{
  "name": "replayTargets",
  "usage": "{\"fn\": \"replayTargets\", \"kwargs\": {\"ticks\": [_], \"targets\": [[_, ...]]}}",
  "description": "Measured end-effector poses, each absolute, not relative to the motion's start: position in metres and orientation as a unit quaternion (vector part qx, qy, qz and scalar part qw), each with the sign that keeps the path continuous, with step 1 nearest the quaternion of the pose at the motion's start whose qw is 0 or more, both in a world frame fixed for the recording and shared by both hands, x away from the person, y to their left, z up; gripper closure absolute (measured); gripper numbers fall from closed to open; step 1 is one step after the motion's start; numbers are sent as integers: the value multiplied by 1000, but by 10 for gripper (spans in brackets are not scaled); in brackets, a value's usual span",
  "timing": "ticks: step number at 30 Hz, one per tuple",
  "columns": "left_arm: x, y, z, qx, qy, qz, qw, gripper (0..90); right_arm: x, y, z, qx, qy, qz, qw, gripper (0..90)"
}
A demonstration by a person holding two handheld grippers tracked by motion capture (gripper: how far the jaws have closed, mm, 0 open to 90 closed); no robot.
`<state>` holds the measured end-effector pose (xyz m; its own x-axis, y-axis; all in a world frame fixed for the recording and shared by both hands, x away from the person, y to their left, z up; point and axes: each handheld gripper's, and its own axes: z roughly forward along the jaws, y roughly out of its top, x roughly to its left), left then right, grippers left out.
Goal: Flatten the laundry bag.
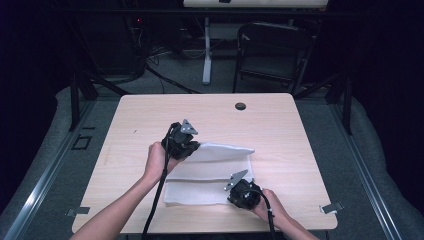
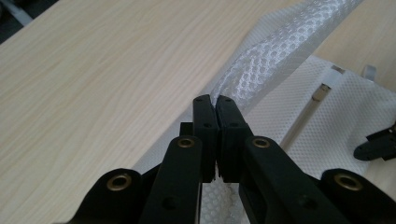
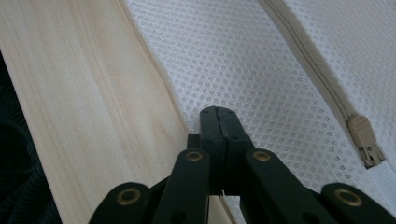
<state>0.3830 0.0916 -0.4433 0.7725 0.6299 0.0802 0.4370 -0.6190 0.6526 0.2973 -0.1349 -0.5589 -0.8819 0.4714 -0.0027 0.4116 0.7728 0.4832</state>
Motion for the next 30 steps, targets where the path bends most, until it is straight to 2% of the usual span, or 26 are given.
{"fn": "replayTargets", "kwargs": {"ticks": [30], "targets": [[423, 98, -425, 865, 339, 203, 309, 883, 294, -135, -556, 222, 948, 227, 31, 900]]}}
